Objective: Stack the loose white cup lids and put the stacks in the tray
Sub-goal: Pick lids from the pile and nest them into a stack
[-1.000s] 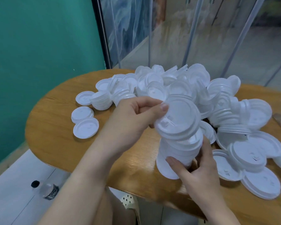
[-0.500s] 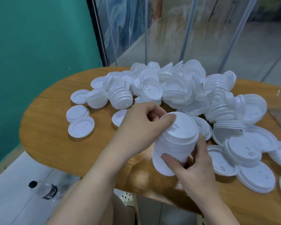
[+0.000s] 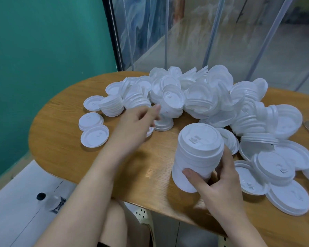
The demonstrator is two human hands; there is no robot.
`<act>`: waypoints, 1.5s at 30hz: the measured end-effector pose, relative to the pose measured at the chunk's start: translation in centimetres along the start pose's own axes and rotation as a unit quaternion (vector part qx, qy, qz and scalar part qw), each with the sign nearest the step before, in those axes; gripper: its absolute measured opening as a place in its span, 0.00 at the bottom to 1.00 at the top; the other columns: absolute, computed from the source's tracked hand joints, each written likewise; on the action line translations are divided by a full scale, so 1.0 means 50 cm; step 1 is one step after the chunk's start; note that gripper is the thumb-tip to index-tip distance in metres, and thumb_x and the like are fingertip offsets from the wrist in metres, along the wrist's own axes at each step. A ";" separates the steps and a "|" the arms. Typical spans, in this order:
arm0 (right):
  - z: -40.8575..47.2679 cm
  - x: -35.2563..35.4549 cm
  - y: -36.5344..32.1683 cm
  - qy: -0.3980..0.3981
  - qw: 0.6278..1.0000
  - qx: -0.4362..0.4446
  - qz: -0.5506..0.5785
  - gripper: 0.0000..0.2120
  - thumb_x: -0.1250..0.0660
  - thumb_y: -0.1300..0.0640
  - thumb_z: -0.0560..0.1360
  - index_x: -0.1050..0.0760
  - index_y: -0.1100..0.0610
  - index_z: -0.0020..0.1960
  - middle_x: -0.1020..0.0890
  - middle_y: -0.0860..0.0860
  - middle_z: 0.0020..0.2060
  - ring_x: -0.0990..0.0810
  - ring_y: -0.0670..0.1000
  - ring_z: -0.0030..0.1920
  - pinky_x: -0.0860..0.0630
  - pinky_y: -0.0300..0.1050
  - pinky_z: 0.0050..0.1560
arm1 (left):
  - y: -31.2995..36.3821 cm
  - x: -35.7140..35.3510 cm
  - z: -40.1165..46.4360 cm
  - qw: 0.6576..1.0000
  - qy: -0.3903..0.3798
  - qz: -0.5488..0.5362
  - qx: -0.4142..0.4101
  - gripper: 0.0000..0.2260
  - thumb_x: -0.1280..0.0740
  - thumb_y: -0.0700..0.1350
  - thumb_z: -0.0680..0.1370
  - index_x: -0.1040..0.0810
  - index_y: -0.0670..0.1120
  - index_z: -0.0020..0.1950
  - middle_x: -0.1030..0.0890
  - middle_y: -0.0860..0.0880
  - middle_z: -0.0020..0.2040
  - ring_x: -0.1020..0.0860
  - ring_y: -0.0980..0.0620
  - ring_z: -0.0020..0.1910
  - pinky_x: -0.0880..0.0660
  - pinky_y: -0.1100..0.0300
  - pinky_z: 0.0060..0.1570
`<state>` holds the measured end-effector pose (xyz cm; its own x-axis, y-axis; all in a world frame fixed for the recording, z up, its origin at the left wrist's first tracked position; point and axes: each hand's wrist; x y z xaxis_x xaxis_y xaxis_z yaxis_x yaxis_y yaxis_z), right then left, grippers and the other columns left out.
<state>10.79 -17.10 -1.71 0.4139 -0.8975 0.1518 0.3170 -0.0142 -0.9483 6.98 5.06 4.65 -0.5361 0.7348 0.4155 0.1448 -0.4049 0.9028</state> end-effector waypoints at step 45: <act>0.000 0.003 0.013 0.003 1.000 -0.015 0.003 0.38 0.22 0.37 0.57 0.33 0.25 0.64 0.22 0.32 0.62 0.23 0.37 0.63 0.25 0.27 0.54 | 0.017 0.037 -0.033 0.979 0.063 -0.146 -0.125 0.11 0.30 0.49 0.80 0.25 0.49 0.61 0.13 0.48 0.45 0.17 0.53 0.41 0.22 0.60 0.44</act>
<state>11.04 -17.26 -2.30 0.4099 -0.9006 0.1444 0.2888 -0.0220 -0.9571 4.72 5.18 6.00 -0.6248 0.7726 0.1130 -0.2289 -0.3196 0.9195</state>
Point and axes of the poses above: each hand's wrist, its own z-axis towards the middle knuckle, its own x-axis out of the back of the hand, y = z × x
